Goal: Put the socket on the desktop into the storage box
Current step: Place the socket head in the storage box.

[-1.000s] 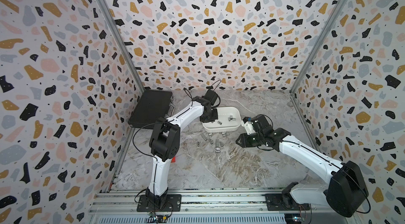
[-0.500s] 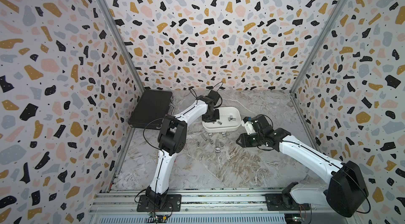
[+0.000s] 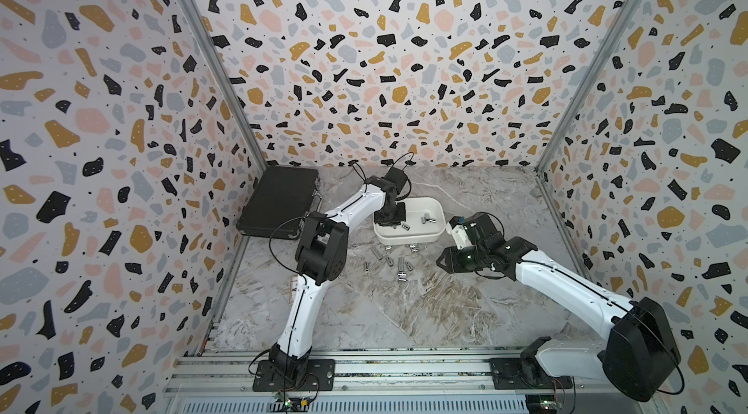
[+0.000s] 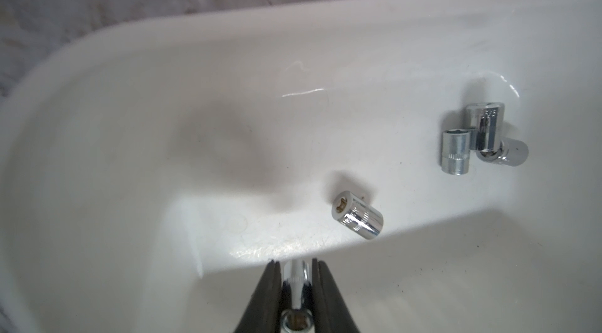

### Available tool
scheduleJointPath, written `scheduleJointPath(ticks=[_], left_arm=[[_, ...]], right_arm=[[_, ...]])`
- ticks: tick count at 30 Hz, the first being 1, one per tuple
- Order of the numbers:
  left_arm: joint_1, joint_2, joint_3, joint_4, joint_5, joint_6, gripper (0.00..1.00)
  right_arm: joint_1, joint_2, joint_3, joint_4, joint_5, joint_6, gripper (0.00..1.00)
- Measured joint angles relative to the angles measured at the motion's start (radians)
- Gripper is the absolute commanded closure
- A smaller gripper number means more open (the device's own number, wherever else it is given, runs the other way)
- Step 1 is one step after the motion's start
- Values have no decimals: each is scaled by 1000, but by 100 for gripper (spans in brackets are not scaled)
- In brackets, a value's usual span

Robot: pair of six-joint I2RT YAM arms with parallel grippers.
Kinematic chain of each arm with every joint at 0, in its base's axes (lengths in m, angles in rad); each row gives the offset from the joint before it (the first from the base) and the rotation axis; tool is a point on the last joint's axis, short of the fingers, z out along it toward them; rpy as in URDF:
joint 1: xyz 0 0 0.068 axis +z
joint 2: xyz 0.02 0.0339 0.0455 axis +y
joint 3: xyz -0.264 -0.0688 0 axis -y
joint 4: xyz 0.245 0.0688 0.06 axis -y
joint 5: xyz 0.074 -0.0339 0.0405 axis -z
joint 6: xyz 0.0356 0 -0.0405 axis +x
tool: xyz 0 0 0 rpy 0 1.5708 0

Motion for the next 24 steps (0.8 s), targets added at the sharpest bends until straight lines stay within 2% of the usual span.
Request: scheduleJointPath(ticks=[7,13,19,24], left_arm=[[0,-1,0,-1,-2,4,64],[0,-15,-5,-1,-11,11,60],[0,-116,-83,14,-18,22,50],[-2,-214,-174,53,-18,27,47]], right_arm=[[0,0,-7,0,0,10,60],[0,-1,-8,0,3,18,53],[0,-2,-8,-2,4,18,51],[0,-2,-8,-9,13,14,46]])
